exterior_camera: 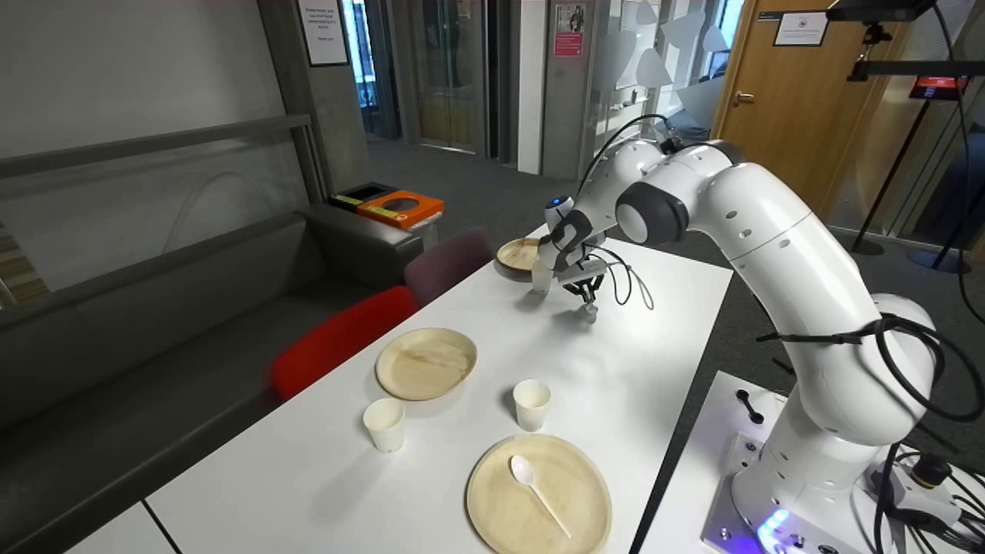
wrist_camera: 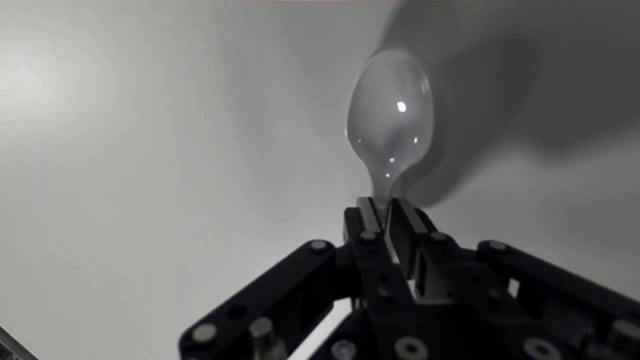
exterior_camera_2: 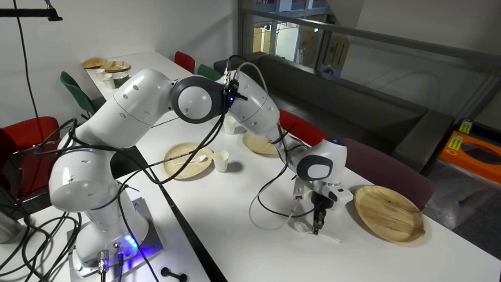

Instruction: Put one spoon on the left plate

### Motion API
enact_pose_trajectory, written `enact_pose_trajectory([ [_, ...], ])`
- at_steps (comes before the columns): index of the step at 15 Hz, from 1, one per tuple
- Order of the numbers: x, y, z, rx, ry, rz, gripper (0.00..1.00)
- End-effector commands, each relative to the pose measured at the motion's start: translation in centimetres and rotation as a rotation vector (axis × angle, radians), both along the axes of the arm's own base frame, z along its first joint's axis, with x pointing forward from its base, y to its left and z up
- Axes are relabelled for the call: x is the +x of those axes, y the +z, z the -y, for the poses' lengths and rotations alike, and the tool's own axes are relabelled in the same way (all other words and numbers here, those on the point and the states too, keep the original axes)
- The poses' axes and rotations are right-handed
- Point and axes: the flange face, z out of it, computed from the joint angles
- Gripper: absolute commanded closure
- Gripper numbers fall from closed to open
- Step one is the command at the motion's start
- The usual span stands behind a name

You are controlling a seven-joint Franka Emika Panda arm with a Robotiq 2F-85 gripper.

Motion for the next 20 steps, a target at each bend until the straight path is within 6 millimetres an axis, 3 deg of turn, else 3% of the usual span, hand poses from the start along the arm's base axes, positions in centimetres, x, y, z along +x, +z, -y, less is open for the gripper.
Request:
enact_pose_trajectory([
  [1,0.0,1.1,0.3,0.015,0.032,-0.031,0.69],
  [2,0.0,1.1,0.3,0.016,0.036,-0.033,0.76],
  [3,0.0,1.1,0.3,0.018,0.038,-0.035,0.91],
  [5,0.0,1.1,0.4,0.019,0.040,-0.035,0.99],
  [15,-0.3,1.5,0.5,0.021,0.042,-0.022,0.98],
  [20,-1.0,2.7,0.6,0.031,0.058,0.005,0.98],
])
